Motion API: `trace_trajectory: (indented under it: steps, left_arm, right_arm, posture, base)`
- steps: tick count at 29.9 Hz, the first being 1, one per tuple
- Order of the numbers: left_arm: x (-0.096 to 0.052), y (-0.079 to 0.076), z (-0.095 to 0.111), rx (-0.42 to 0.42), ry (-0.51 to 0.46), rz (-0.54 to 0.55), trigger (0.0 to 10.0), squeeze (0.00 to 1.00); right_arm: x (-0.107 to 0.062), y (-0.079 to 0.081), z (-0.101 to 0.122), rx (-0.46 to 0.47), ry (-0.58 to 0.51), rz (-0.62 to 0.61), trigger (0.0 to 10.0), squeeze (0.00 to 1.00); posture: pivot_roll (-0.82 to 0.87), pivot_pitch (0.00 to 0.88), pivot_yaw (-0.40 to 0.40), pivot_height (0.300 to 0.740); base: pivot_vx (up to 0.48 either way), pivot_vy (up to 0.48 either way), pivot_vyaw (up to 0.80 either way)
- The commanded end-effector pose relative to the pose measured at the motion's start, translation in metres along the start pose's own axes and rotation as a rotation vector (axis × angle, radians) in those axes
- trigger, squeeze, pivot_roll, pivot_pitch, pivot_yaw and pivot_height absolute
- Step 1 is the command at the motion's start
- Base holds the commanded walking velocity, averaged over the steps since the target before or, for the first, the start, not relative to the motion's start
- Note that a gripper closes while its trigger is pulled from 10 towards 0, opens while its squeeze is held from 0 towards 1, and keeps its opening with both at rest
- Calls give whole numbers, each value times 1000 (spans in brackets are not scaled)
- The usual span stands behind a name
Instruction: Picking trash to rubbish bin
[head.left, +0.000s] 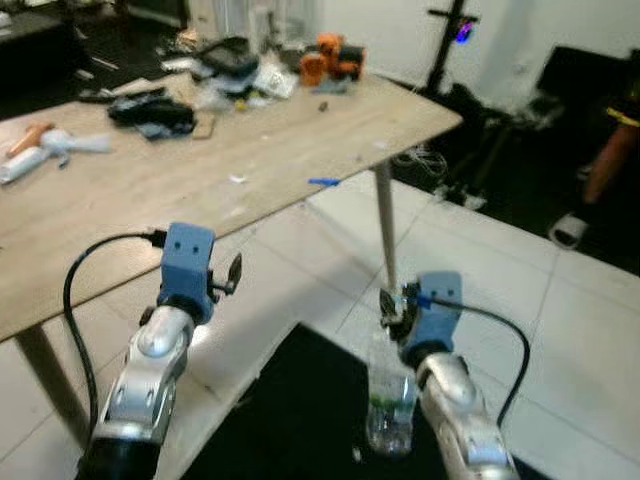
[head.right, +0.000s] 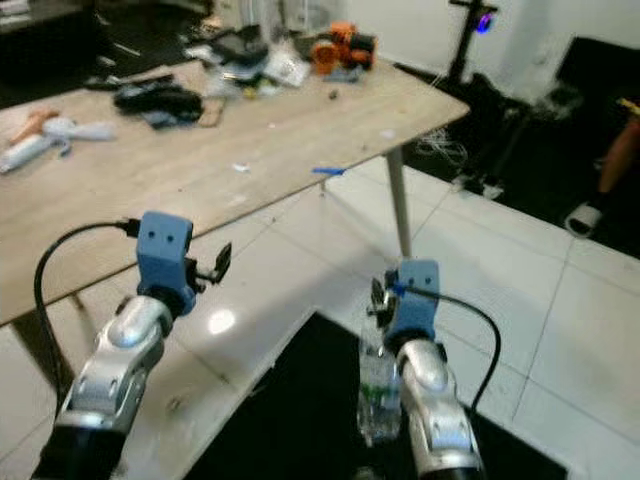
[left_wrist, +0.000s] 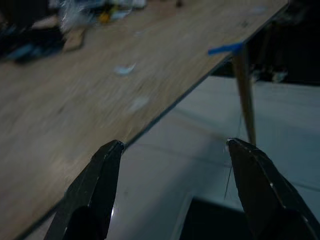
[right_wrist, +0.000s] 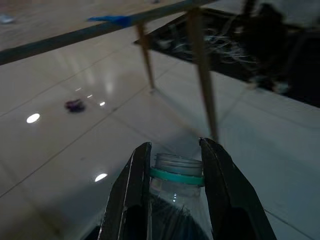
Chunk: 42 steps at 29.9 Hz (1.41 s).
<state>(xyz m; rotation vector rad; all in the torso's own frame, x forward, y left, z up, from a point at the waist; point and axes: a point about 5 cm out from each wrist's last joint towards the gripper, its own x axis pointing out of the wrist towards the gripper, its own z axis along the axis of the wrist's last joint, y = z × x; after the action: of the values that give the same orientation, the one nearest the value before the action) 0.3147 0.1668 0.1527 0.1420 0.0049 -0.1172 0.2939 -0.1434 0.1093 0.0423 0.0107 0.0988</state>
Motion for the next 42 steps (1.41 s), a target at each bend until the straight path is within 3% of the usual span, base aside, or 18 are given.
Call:
trace_trajectory:
  steps: [1,30,42]
  left_arm:
    - [-2,2,-5,12,25,11,10000,0]
    - [-5,2,-9,-19,48,13,10000,0]
    - [9,3,0,21,38,-41,10000,0]
  right_arm:
    - [-3,4,-5,8,18,10,10000,0]
    - [-6,1,-9,9,32,5,10000,0]
    - [-9,-1,-12,34,21,-58,10000,0]
  posture:
    - [-1,146,48,740]
    - [-4,156,43,740]
    - [13,136,118,740]
  base:
    - [0,0,-800]
    - [0,0,-800]
    - [0,0,-800]
